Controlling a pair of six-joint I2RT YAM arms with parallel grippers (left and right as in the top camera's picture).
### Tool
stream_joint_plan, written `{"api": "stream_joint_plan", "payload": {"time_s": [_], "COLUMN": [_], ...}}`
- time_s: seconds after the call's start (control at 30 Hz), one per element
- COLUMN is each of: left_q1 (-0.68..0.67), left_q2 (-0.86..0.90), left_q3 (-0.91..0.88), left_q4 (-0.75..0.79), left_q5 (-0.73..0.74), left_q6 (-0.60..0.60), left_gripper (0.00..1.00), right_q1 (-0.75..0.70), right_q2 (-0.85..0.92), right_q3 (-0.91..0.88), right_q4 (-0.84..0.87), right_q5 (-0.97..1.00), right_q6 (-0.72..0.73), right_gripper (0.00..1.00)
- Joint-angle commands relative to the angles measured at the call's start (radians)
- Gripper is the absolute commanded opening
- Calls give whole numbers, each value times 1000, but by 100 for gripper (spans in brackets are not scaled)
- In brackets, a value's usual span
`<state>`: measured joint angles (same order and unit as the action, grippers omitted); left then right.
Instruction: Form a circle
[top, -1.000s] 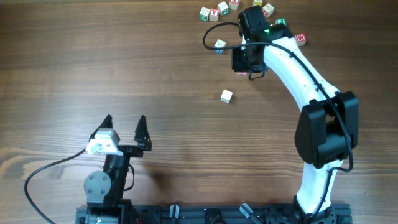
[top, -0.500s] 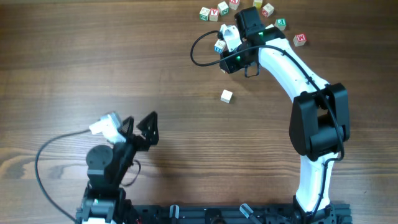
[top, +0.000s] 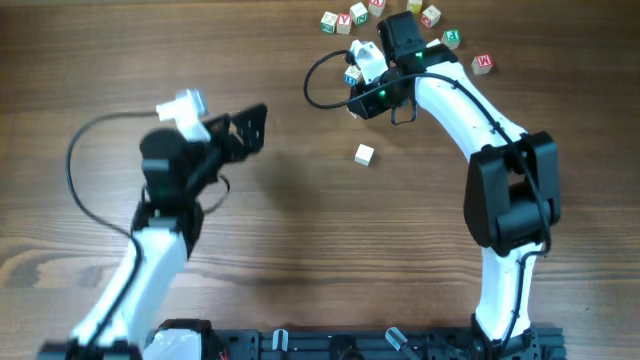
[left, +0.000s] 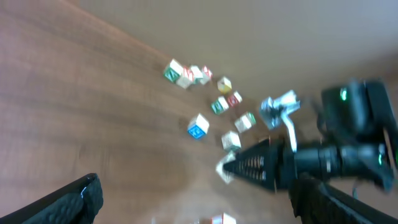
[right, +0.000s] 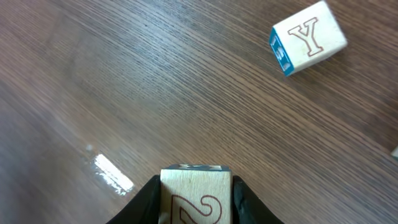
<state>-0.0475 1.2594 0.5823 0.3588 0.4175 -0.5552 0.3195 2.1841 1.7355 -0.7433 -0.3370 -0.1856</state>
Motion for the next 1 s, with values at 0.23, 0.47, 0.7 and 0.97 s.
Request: {"api": "stream_joint_plan", "payload": {"time_s": [0.23, 0.47, 0.7, 0.97], "left_q1": [53, 53, 53, 18], "left_q2": [143, 143, 144, 196], "left_q3": [148, 156, 157, 262], "left_q4": [-59, -48, -35, 3], "left_q5": [-63, -79, -79, -54], "left_q6": [76, 130, 134, 173], "left_gripper": [100, 100, 100, 100], "right_q1": [-3, -3, -3, -11], "right_q2": [144, 141, 85, -101], "right_q3": [-10, -6, 19, 19], "right_q4": [-6, -67, -109, -12], "right_q5": [6, 6, 6, 8], "right_q6": [-22, -21, -18, 173], "right_gripper": [35, 41, 54, 99]}}
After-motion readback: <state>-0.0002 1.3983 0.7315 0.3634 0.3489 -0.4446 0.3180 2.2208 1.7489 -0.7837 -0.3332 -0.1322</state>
